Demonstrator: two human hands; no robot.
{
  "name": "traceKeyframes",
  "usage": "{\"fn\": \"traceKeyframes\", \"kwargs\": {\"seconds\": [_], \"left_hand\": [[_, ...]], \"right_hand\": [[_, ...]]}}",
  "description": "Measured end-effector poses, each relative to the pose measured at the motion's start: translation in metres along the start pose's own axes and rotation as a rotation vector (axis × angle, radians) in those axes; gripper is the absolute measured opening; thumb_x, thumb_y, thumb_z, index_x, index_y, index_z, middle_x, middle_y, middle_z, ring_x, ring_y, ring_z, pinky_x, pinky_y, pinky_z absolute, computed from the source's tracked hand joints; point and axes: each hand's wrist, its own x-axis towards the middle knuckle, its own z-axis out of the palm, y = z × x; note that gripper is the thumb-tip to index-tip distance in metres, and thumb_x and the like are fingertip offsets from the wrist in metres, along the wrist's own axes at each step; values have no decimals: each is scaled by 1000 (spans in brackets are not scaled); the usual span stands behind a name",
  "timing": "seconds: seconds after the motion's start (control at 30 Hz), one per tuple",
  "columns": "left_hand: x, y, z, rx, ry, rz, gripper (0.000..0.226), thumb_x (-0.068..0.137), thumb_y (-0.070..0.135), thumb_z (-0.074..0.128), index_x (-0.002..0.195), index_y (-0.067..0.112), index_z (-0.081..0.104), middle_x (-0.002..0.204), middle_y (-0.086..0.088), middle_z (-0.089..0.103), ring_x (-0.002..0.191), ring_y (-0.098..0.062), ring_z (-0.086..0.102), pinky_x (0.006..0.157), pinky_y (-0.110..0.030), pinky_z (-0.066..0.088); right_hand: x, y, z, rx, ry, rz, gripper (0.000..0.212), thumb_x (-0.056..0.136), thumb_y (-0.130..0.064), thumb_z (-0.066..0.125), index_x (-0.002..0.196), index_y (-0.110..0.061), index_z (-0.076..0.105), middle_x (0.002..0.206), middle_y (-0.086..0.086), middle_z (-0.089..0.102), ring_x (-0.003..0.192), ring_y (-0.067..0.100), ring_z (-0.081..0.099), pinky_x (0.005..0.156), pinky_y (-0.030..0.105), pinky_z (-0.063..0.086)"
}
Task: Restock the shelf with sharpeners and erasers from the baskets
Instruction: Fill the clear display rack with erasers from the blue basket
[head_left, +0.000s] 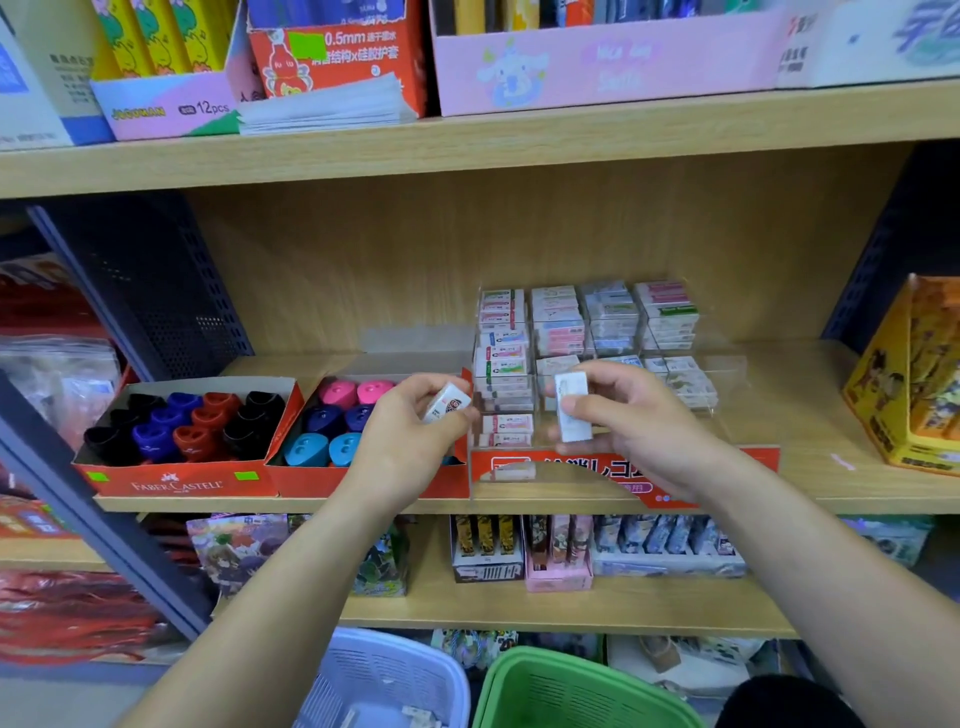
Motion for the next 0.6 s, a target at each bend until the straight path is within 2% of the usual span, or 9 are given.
{"fn": "traceKeyframes", "kwargs": {"seconds": [0.1, 0.2, 0.23, 0.3, 0.37, 0.4, 0.5, 0.6], "left_hand": [[3, 5, 4, -10, -12, 21, 28, 97, -5, 52, 109, 16, 65, 94, 0, 73, 60, 1, 62, 51, -15, 46], [4, 9, 7, 4, -12, 49, 33, 98, -7, 50, 109, 22, 62, 92, 4, 74, 62, -1, 65, 52, -17, 50], [6, 10, 8, -4, -8, 56, 32, 99, -5, 51, 110, 23, 61, 91, 6, 75, 65, -3, 67, 53, -17, 51], [9, 10, 9, -14, 1, 64, 29, 100, -3, 53, 113, 22, 60, 90, 9, 76, 70, -4, 69, 55, -17, 52], [13, 10, 8, 2, 9, 74, 26, 101, -1, 54, 115, 21, 59, 92, 11, 77, 74, -3, 71, 57, -17, 53], [15, 10, 8, 8, 10, 81, 25, 101, 1, 55, 115, 21, 59, 93, 11, 77, 77, -2, 71, 58, -17, 53], [21, 11, 9, 25, 14, 80, 21, 102, 6, 56, 117, 21, 58, 98, 9, 77, 86, -4, 73, 61, -18, 56], [29, 10, 12, 96, 38, 97, 20, 101, 9, 59, 116, 22, 57, 101, 9, 76, 87, -8, 74, 69, -25, 60]], "right_hand": [[-2, -1, -8, -37, 22, -21, 18, 96, -5, 65, 110, -14, 70, 99, 2, 70, 79, 22, 73, 61, 32, 60], [-2, -2, -19, -59, 154, -76, 18, 88, -3, 73, 102, -14, 71, 91, 0, 75, 67, 18, 63, 53, 27, 55], [-1, -3, -24, -71, 204, -91, 17, 86, -2, 75, 99, -13, 71, 90, 4, 75, 66, 18, 62, 55, 26, 55], [1, -4, -33, -101, 286, -113, 18, 89, -2, 72, 100, -16, 73, 95, 11, 74, 72, 22, 65, 68, 29, 59], [4, -6, -41, -74, 337, -118, 25, 94, 1, 64, 103, -20, 74, 102, 12, 72, 81, 25, 70, 82, 34, 60], [7, -7, -44, -57, 358, -120, 27, 96, 3, 61, 103, -20, 74, 104, 10, 71, 84, 24, 71, 84, 35, 61], [19, -11, -53, -70, 406, -130, 24, 96, 3, 61, 101, -18, 73, 97, 8, 69, 79, 20, 73, 77, 31, 63], [37, -12, -58, -183, 424, -125, 15, 93, -2, 68, 104, -11, 72, 89, 8, 70, 64, 14, 69, 59, 28, 60]]}}
